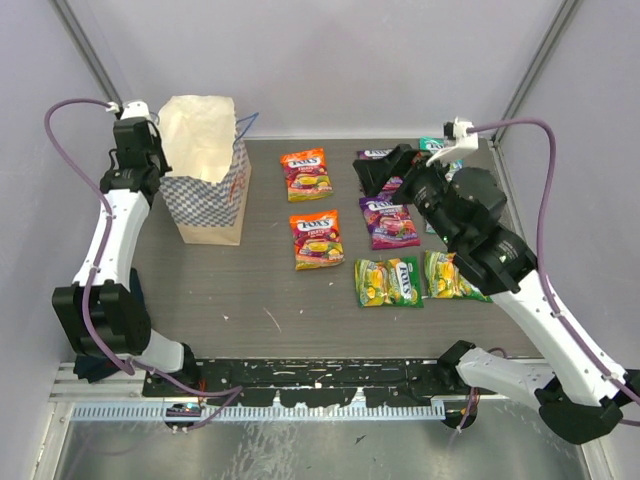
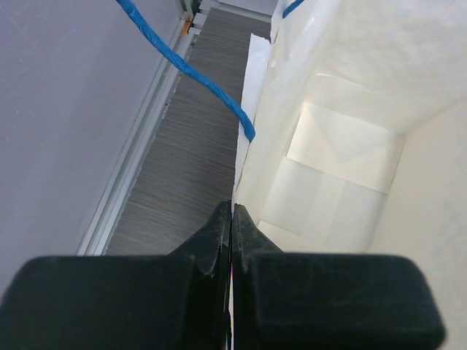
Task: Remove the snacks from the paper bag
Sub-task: Adjust the paper bag at the center of the board.
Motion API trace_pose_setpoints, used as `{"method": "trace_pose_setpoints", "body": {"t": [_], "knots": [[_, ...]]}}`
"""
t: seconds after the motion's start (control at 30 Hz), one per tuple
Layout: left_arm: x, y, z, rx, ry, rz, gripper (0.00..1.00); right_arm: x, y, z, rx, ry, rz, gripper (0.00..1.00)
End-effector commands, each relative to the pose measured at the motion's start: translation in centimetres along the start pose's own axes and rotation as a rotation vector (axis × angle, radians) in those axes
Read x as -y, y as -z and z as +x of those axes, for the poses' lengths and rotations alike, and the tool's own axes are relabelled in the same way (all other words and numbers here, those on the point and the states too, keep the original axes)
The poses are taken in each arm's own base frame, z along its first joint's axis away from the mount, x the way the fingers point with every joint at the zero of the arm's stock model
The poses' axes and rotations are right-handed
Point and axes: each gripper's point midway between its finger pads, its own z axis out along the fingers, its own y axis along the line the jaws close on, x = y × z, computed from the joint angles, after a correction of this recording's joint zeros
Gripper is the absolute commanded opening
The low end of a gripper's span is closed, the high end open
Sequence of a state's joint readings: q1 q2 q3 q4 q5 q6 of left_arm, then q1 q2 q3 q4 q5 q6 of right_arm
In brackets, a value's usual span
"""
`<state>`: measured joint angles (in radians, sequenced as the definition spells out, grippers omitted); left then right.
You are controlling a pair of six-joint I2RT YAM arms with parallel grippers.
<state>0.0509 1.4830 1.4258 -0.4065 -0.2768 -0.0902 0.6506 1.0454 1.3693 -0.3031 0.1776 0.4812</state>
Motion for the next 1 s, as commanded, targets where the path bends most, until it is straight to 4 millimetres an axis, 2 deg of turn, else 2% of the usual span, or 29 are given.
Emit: {"method": "trace_pose_setpoints", "body": {"t": [0.0, 0.13, 0.2, 0.47, 0.6, 0.73, 0.97], "knots": [[-1.0, 0.3, -5.2, 0.147, 0.057, -0.015, 0.0, 4.9, -0.6, 5.5, -0.083, 0.016, 0.161, 1.0], [-1.4, -0.4, -5.7, 0.181, 0.063, 0.011, 0.0, 6.5, 0.0, 10.3, -0.198, -0.015, 0.178, 1.0], [-1.5, -0.8, -5.8, 0.199, 0.068, 0.031, 0.0, 6.4, 0.5, 12.3, -0.267, -0.029, 0.148, 1.0], [-2.7, -3.8, -5.1, 0.161, 0.048, 0.004, 0.0, 8.0, 2.4, 17.6, -0.428, -0.035, 0.157, 1.0], [-3.2, -4.9, -4.9, 0.147, 0.039, -0.018, 0.0, 8.6, 2.7, 18.7, -0.459, -0.019, 0.164, 1.0], [-4.1, -5.2, -5.0, 0.142, 0.041, -0.03, 0.0, 9.6, 2.9, 18.4, -0.453, 0.05, 0.194, 1.0], [-5.5, -5.7, -5.3, 0.133, 0.03, -0.045, 0.0, 9.4, 2.8, 20.2, -0.5, 0.078, 0.132, 1.0]]}}
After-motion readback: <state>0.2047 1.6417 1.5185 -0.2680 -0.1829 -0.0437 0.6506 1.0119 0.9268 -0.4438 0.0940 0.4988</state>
